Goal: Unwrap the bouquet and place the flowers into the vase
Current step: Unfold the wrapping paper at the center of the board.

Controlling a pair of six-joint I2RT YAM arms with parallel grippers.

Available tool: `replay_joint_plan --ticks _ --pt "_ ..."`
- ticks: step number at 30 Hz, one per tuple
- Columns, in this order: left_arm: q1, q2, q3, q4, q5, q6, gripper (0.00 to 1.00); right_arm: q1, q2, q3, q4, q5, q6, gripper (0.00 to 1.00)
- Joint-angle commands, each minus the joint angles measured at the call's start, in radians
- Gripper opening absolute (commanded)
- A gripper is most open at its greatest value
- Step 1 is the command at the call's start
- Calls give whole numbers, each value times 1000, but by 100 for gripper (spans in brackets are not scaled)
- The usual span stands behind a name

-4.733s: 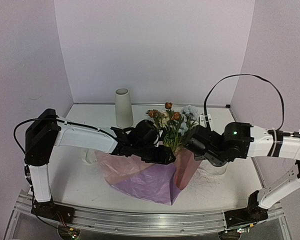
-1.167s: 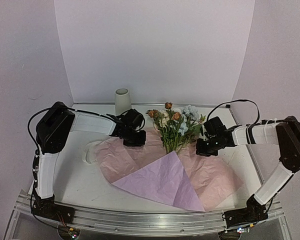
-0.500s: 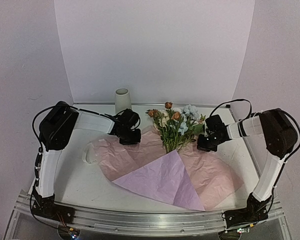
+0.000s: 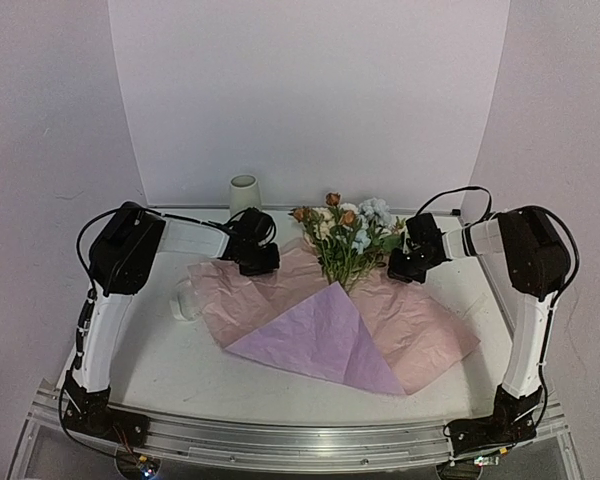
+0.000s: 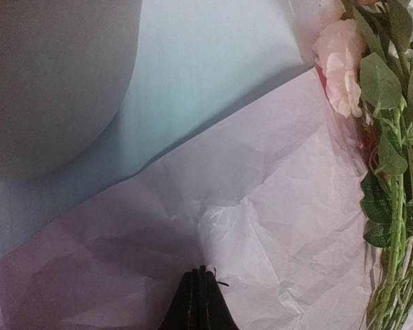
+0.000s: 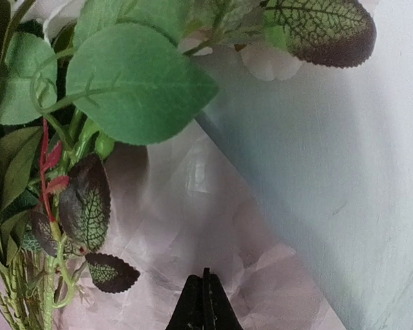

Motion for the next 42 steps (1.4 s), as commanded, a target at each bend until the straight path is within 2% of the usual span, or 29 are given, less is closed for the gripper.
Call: replay_joint_plan --ticks 1,5,9,18,23,32,42 --pt "19 82 70 -66 12 26 0 -15 46 67 -132 15 -20 0" --pt "20 39 59 -66 5 41 2 -15 -20 68 -139 -13 -50 0" --pt "20 -30 13 -66 11 56 9 -11 -107 26 -140 -126 -80 0" --pt "18 -261 -198 -66 103 70 23 81 -299 -146 -192 -356 -174 0" --pt "9 -386 -333 -65 139 58 24 189 -377 -257 -199 -401 -173 0" --pt "-33 -601 -527 -66 179 37 26 322 -555 -418 -193 -616 -183 0" --pt "-105 -723 -629 -68 182 -23 28 525 -656 -509 -156 -588 -90 0"
